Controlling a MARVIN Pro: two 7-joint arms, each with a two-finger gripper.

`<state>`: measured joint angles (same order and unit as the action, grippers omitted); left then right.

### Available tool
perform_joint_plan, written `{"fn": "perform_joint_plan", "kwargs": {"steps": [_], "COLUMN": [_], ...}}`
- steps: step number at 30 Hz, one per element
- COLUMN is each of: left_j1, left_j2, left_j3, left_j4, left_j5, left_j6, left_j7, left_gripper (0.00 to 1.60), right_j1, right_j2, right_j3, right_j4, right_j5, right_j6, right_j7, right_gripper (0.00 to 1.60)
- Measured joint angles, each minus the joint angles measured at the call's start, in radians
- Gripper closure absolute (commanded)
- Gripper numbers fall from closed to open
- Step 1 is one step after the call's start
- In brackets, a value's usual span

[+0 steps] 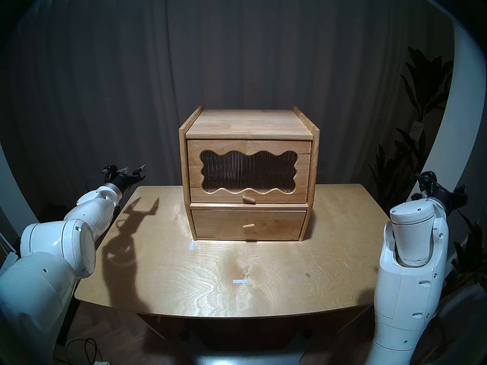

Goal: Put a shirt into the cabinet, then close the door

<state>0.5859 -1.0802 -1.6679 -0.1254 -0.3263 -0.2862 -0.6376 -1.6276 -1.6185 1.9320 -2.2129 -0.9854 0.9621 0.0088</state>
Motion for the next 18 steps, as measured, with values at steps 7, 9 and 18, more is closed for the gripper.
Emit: {"fn": "perform_joint_plan", "kwargs": {"steps": [7, 9, 18], "left_j1": [-0.003, -0.005, -0.011], "left_j2": [0.0, 0.001, 0.001], "left_j3": [-0.003, -0.005, -0.011], "left_j4": [-0.002, -0.004, -0.009], "left_j5": [-0.002, -0.003, -0.005], "left_j6": [0.0, 0.0, 0.0], "left_j7": [-0.002, -0.002, -0.004], "left_gripper": [0.0, 0.0, 0.0], "right_j1": [-0.022, -0.022, 0.015], "right_j2": [-0.016, -0.019, -0.008], "right_j3": [0.123, 0.157, 0.301], "right_j4": [0.098, 0.122, 0.195], "right_j5": [0.082, 0.106, 0.205], "right_j6": [0.0, 0.0, 0.0], "right_j7": [0.045, 0.058, 0.119], "right_gripper": [0.0, 0.0, 0.0]}}
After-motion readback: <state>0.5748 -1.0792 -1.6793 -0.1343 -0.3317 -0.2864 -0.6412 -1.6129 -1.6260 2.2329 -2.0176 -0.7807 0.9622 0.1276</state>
